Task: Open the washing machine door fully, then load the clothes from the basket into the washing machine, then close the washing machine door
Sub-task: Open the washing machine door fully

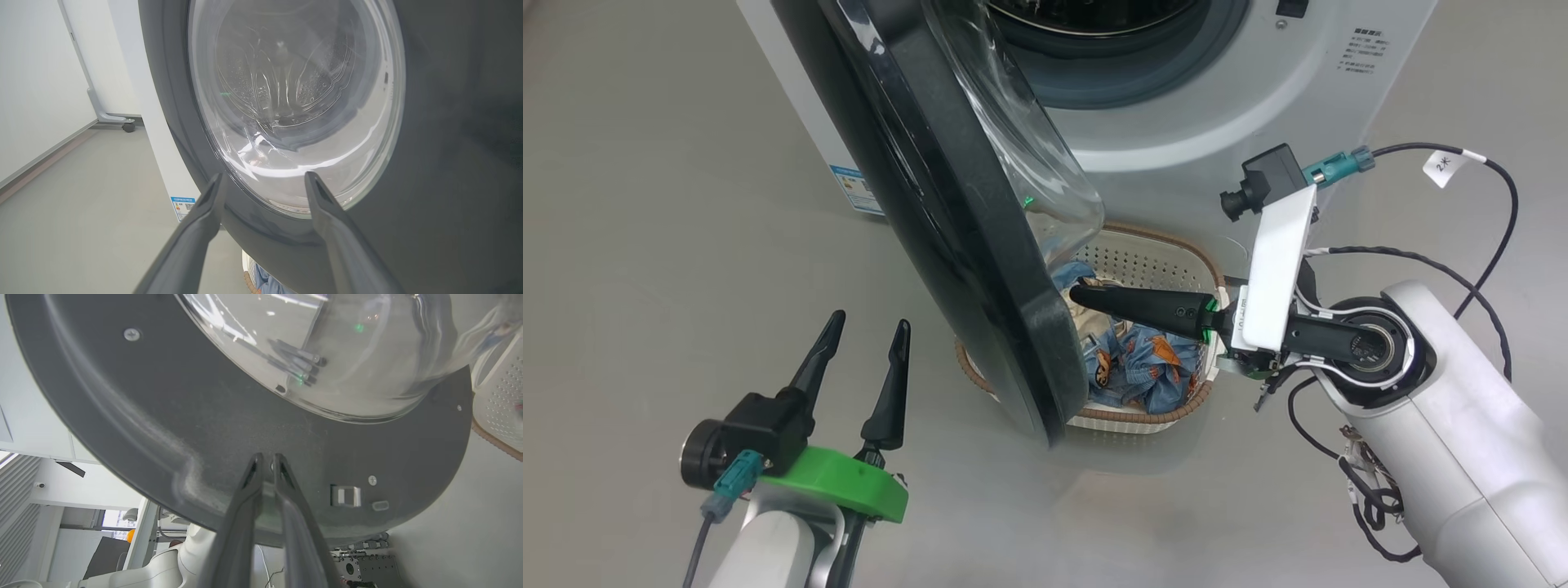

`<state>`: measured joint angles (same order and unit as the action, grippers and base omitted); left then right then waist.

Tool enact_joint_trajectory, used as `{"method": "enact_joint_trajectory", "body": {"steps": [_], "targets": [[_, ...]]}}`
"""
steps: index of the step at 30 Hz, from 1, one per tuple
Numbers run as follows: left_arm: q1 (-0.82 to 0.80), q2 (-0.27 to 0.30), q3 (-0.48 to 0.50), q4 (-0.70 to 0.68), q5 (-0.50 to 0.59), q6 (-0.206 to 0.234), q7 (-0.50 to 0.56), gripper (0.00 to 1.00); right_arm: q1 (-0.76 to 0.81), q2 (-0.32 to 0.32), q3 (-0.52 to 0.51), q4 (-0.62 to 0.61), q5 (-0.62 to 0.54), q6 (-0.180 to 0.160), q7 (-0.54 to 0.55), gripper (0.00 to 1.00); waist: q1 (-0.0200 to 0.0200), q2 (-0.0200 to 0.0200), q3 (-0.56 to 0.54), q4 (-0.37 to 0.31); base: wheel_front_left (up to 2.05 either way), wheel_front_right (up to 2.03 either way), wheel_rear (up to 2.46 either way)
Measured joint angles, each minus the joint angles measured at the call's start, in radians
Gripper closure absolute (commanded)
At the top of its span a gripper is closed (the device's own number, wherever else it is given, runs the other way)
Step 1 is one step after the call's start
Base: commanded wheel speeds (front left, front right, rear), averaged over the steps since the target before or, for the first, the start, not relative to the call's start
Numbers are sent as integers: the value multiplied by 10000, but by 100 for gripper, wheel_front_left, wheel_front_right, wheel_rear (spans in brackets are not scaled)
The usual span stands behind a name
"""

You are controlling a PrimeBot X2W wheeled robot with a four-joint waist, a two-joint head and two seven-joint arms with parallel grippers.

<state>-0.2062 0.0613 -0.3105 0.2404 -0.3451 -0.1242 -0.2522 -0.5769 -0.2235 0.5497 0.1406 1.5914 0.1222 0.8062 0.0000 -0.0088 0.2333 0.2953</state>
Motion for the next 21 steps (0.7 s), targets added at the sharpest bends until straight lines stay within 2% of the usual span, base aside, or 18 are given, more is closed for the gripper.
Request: {"method": "enact_joint_trajectory", "body": {"steps": [1,2,3,21], "targets": [[22,29,12,31,-4,0,0,0,65,-27,-25,10,-29,0,-33,40,0,0,-22,-33,0,0,0],[43,65,31,52,-31,0,0,0,159,-58,-50,31,-31,0,-77,7,0,0,-45,-72,0,0,0],[67,105,42,63,-63,0,0,0,261,-82,-84,56,-48,0,-140,0,0,0,-68,-113,0,0,0],[537,575,291,249,-267,0,2,0,1920,-966,-907,247,-805,0,-1898,0,0,0,-654,-1041,0,0,0]]}}
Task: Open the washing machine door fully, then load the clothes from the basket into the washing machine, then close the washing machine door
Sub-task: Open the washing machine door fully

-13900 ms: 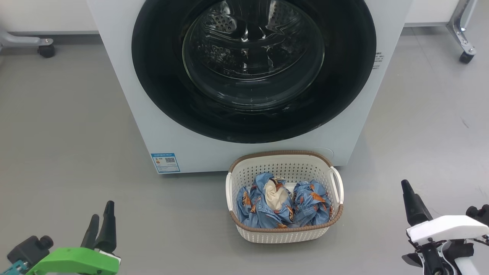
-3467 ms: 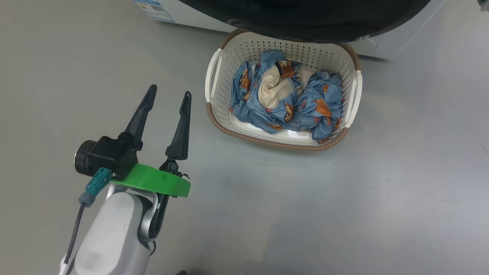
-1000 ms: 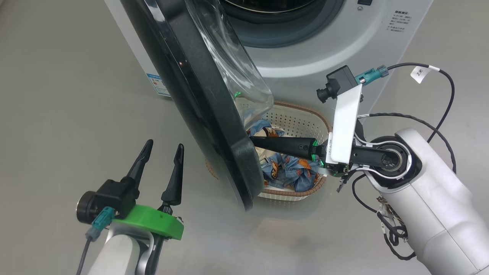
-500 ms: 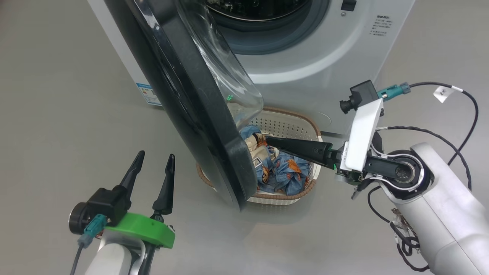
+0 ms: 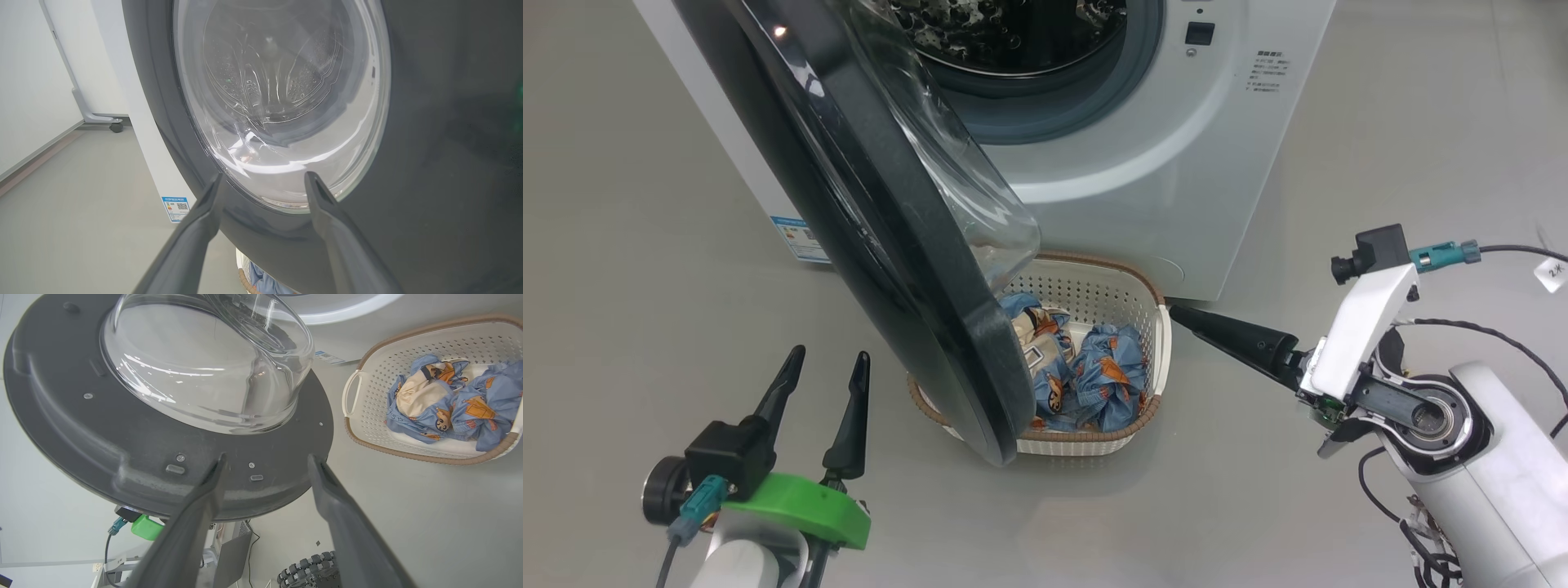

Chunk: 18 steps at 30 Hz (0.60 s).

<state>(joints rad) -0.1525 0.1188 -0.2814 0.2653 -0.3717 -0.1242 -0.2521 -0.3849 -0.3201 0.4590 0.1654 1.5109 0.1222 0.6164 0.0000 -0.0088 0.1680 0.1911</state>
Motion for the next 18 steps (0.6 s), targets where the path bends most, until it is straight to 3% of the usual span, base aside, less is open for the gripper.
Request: {"method": "enact_joint_trajectory", "body": {"steps": [18], "targets": [[413,228,196,-10,-2,0,0,0,1794,-738,-662,167,-834,0,-2105,0,0,0,-377,-695,0,0,0]]}}
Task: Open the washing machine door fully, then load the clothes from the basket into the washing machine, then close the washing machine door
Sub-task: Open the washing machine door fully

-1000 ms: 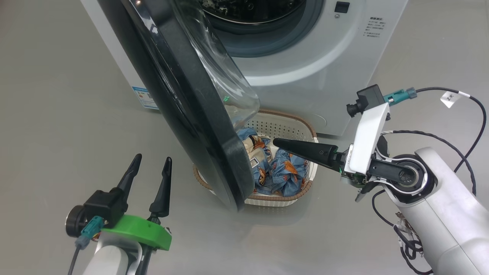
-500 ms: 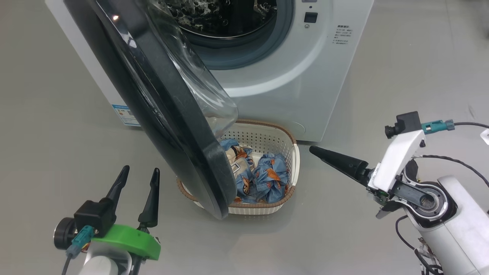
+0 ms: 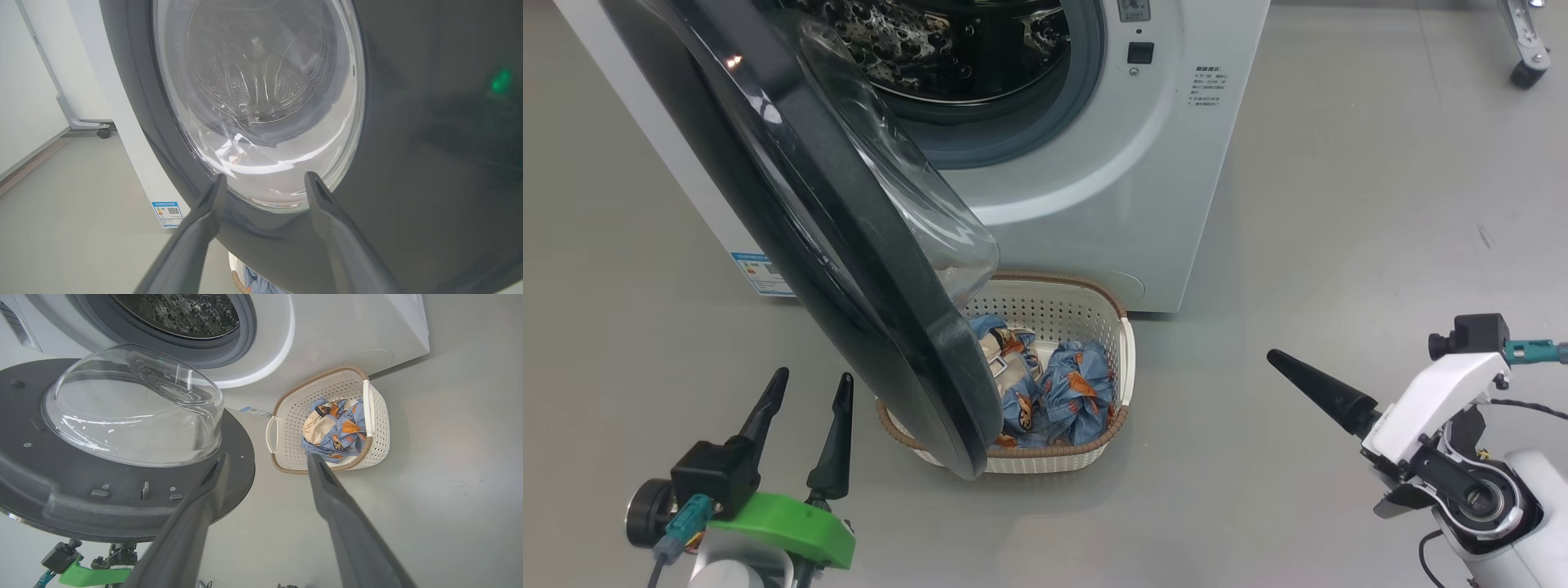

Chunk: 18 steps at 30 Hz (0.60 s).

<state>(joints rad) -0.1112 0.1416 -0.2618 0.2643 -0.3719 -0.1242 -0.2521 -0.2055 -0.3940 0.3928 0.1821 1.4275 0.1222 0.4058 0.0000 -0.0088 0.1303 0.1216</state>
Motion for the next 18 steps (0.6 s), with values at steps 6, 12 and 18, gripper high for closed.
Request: {"method": "enact_joint_trajectory", "body": {"steps": [6,12,18], "targets": [[73,6,36,0,0,0,0,0,602,-38,-155,33,21,0,-539,0,0,0,-41,-78,0,0,0],[105,17,42,8,0,0,0,0,1010,-305,-228,128,-247,0,-1197,0,0,0,-76,-157,0,0,0],[130,17,123,10,0,0,0,0,1121,-859,15,280,-1565,0,-2077,0,0,0,-97,-229,0,0,0]]}}
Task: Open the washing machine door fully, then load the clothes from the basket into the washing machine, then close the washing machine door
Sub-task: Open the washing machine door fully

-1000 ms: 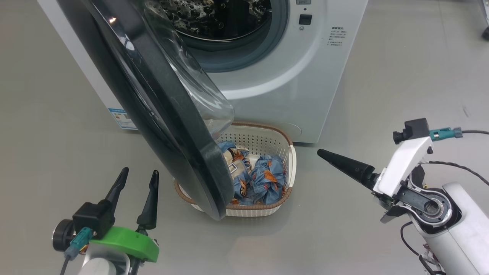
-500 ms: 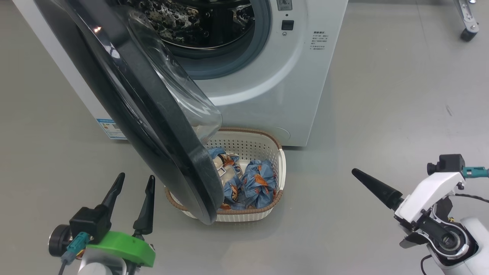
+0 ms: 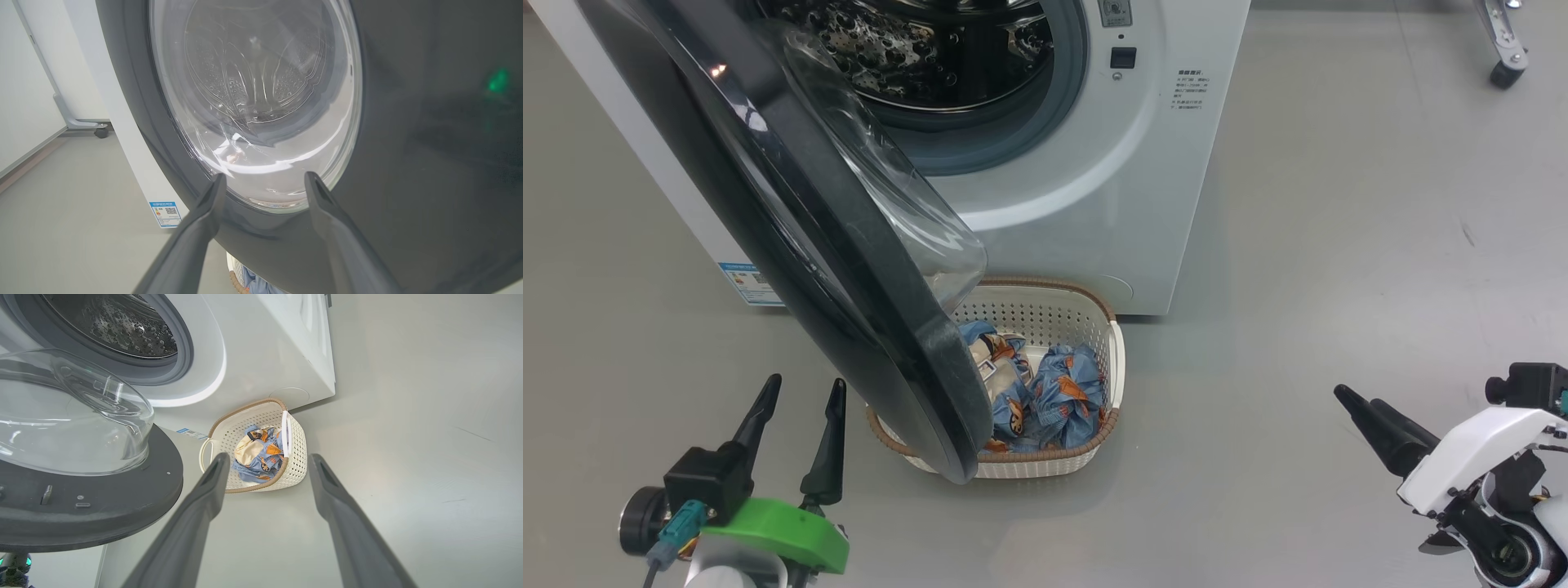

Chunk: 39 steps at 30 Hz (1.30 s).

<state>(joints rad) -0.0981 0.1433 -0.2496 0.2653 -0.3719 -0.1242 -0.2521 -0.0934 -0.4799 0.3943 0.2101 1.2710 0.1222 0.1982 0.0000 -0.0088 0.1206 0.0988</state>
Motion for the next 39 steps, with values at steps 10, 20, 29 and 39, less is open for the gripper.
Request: {"method": "enact_joint_trajectory", "body": {"steps": [10,20,29,39], "targets": [[14,0,67,6,0,0,0,0,11,-138,763,17,-1691,0,-1845,0,0,0,-8,-77,0,0,0],[15,-2,159,54,0,0,0,0,31,-318,1290,546,-3070,2,-3829,0,0,0,-32,-84,0,0,0],[68,-4,217,77,0,0,0,0,92,-295,1093,1227,-4002,2,-4596,0,0,0,-29,-89,0,0,0],[102,-10,320,81,0,0,0,0,12,403,-725,1104,-5382,2,-4579,0,0,0,-71,-124,0,0,0]]}}
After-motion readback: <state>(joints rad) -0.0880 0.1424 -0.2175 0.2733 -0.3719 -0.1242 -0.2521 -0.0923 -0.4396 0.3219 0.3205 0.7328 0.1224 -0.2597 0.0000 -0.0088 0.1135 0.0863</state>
